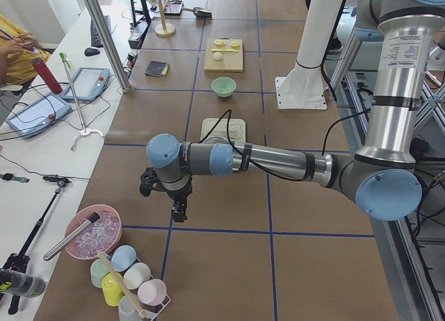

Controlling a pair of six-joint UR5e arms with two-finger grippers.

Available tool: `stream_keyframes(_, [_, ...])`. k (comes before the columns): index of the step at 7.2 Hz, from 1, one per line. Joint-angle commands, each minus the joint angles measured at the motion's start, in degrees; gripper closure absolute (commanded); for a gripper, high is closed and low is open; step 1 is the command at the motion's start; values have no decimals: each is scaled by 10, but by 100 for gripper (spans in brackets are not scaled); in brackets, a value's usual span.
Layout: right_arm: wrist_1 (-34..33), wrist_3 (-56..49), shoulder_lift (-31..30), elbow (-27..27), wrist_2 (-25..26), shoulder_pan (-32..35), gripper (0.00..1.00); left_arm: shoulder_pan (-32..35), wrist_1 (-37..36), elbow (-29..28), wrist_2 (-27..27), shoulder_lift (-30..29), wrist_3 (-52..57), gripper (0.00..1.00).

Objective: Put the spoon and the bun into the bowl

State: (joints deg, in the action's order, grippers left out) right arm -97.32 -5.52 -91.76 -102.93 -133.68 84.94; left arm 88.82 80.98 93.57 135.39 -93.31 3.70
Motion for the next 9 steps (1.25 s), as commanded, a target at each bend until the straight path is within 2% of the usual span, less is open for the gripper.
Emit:
stream_keyframes(1, [-3, 0, 6, 5, -8, 0, 0, 34, -6, 40, 14, 12, -2, 0])
stream_keyframes(2, [-2, 0, 6, 4, -17, 0, 0, 34, -5, 47, 25, 14, -7, 0])
stream_keyframes(4, [1, 0, 6, 4, -18, 0, 0, 31, 2, 53, 13, 9, -7, 0])
stream_keyframes(5, [3, -2, 5, 6, -12, -1, 0, 30, 15, 54, 39, 9, -3, 0])
stream_keyframes(6, [3, -2, 5, 5, -12, -1, 0, 10, 61, 60, 85, 9, -8, 0])
stream_keyframes(7, [3, -3, 4, 8, -12, -1, 0, -30, 75, 72, 92, 8, -26, 0])
stream_keyframes(8, [3, -2, 4, 8, -13, -1, 0, -81, 110, 105, 91, 4, -112, 0])
stream_keyframes(9, [4, -1, 2, 8, -14, -2, 0, -132, 197, 118, 88, 2, -210, 0])
